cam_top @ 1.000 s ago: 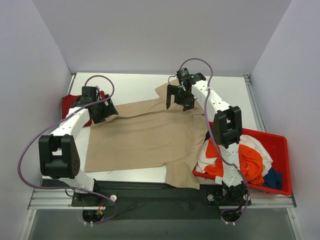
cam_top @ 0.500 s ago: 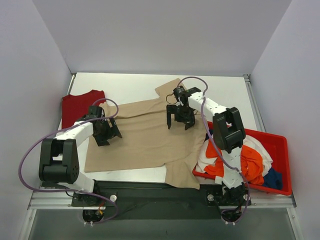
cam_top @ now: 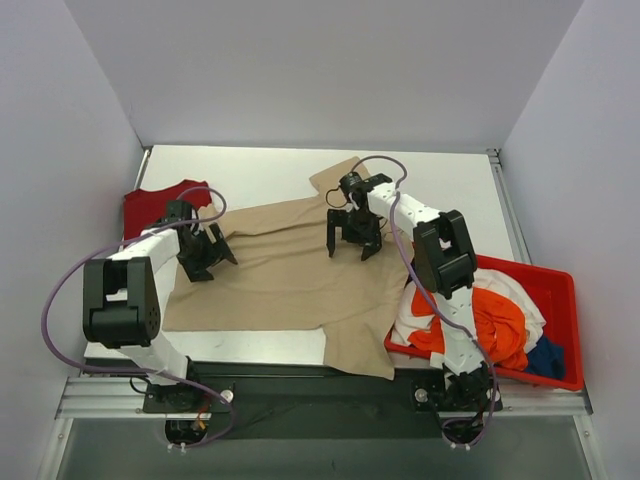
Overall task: Fold and stack the t-shirts
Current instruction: Grap the side of the flattened tshirt closest away from the robot with both arms
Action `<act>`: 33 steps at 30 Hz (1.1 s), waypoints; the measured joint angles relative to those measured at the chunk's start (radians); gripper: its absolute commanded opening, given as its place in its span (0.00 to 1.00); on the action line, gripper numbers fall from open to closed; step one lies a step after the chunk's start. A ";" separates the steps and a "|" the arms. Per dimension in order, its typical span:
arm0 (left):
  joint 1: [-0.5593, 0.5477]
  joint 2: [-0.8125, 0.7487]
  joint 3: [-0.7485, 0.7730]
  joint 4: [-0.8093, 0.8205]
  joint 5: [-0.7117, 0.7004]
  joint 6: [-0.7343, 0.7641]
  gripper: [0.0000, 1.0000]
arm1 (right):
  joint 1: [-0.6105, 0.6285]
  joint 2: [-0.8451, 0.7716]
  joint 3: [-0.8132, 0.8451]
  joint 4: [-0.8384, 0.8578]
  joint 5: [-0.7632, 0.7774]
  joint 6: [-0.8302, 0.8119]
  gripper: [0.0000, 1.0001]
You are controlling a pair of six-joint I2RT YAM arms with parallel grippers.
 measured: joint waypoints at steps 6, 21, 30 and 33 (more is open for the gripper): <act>0.027 0.081 0.098 -0.027 -0.015 0.024 0.90 | 0.010 0.063 0.103 -0.045 -0.023 0.018 0.94; 0.055 0.106 0.196 -0.045 -0.203 0.064 0.95 | 0.035 0.190 0.334 -0.072 -0.108 0.050 0.95; 0.143 -0.417 -0.026 -0.058 -0.495 0.005 0.96 | 0.035 0.200 0.378 -0.031 -0.109 0.049 0.95; 0.242 -0.476 -0.100 -0.067 -0.537 -0.006 0.92 | 0.035 0.199 0.378 -0.019 -0.110 0.050 0.95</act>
